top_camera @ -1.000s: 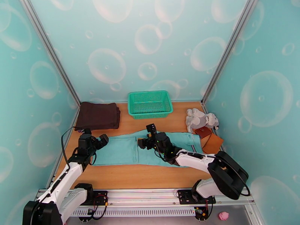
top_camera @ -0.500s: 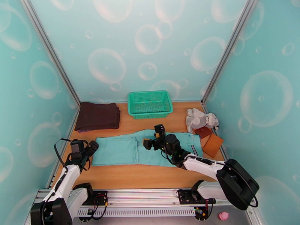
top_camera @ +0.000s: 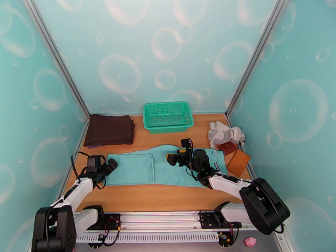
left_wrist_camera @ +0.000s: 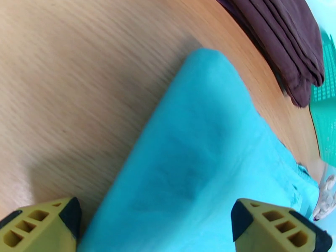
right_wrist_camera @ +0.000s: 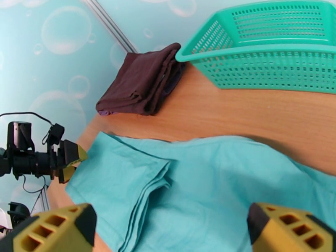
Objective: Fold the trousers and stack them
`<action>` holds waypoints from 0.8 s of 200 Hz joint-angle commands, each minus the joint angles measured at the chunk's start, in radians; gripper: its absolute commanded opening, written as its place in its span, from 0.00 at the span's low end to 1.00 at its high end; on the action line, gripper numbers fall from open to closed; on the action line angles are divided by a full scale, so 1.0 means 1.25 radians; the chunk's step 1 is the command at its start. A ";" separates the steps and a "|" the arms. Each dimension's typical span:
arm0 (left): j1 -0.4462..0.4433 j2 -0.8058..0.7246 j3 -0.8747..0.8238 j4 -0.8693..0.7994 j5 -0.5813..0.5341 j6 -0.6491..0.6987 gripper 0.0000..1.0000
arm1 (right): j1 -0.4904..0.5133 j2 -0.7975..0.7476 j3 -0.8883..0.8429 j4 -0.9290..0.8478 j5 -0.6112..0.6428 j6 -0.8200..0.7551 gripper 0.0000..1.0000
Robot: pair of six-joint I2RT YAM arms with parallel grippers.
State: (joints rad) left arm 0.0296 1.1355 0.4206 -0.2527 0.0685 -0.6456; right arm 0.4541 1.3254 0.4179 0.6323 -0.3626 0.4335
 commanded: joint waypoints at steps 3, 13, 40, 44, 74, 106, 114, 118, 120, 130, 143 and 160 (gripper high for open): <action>-0.016 0.033 0.027 0.006 0.007 0.023 0.91 | -0.009 0.004 -0.013 0.022 -0.024 0.022 0.96; -0.022 0.052 0.041 -0.007 -0.011 0.027 0.88 | -0.014 0.004 -0.013 0.020 -0.025 0.021 0.96; -0.037 0.089 0.088 -0.054 -0.087 0.050 0.81 | -0.025 0.002 -0.017 0.017 -0.027 0.021 0.96; -0.037 0.093 0.094 -0.057 -0.091 0.053 0.79 | -0.026 0.003 -0.016 0.016 -0.027 0.020 0.96; -0.036 0.099 0.120 -0.059 -0.079 0.085 0.32 | -0.037 0.002 -0.012 0.007 -0.035 0.014 0.95; -0.035 0.080 0.180 -0.130 -0.095 0.104 0.00 | -0.043 -0.023 -0.016 -0.007 -0.030 0.004 0.93; -0.036 0.070 0.203 -0.156 -0.106 0.108 0.00 | -0.048 -0.029 -0.017 -0.007 -0.035 0.005 0.92; -0.037 0.064 0.214 -0.171 -0.113 0.110 0.00 | -0.049 -0.033 -0.018 -0.005 -0.037 0.006 0.92; -0.037 0.061 0.220 -0.179 -0.118 0.111 0.00 | -0.051 -0.035 -0.018 -0.004 -0.038 0.007 0.92; -0.037 0.050 0.256 -0.226 -0.140 0.118 0.00 | -0.054 -0.040 -0.022 0.000 -0.038 0.007 0.89; -0.037 0.040 0.305 -0.292 -0.174 0.134 0.00 | -0.059 -0.044 -0.026 0.002 -0.041 0.009 0.88; -0.041 0.024 0.370 -0.357 -0.232 0.143 0.00 | -0.064 -0.047 -0.026 0.000 -0.046 0.012 0.88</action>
State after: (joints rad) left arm -0.0147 1.2137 0.7719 -0.5426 -0.0914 -0.5102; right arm 0.3851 1.2854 0.4046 0.6308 -0.4004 0.4339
